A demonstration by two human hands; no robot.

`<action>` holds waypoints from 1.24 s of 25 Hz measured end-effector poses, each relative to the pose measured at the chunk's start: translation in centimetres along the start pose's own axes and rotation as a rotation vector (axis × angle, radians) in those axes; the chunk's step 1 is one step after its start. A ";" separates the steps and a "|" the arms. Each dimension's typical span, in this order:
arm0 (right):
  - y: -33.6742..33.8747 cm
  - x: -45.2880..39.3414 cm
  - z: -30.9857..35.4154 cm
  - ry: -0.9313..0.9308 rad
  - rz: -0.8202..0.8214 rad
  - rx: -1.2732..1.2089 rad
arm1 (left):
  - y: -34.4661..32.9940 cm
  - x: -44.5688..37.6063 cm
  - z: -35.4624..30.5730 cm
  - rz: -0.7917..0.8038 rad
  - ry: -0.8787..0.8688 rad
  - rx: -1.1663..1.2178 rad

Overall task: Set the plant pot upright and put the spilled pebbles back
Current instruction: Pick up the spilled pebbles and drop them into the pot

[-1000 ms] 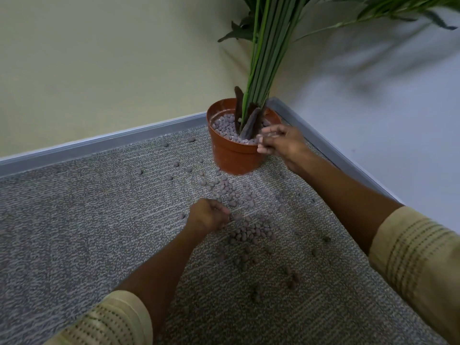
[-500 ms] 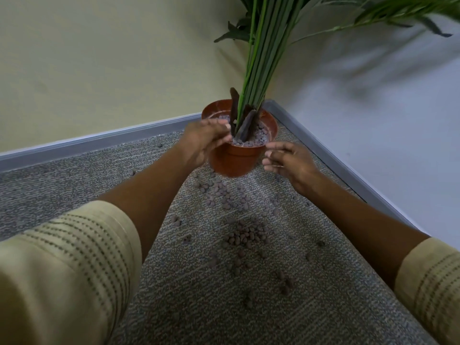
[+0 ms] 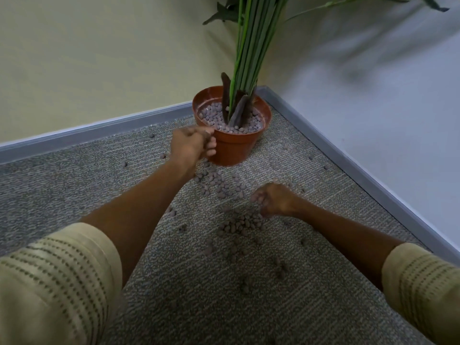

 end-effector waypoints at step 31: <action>-2.0 0.8 2.4 0.143 -0.046 0.154 | 2.6 7.1 9.8 0.330 0.197 -0.509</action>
Point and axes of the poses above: each hand's wrist, its own x-axis away from the middle knuckle, its own y-axis out of the back of the hand, z = x × y, the point moved 3 cm from there along -x, towards the middle knuckle, and after that the axes turned 15 degrees about x, right-handed, at the moved point
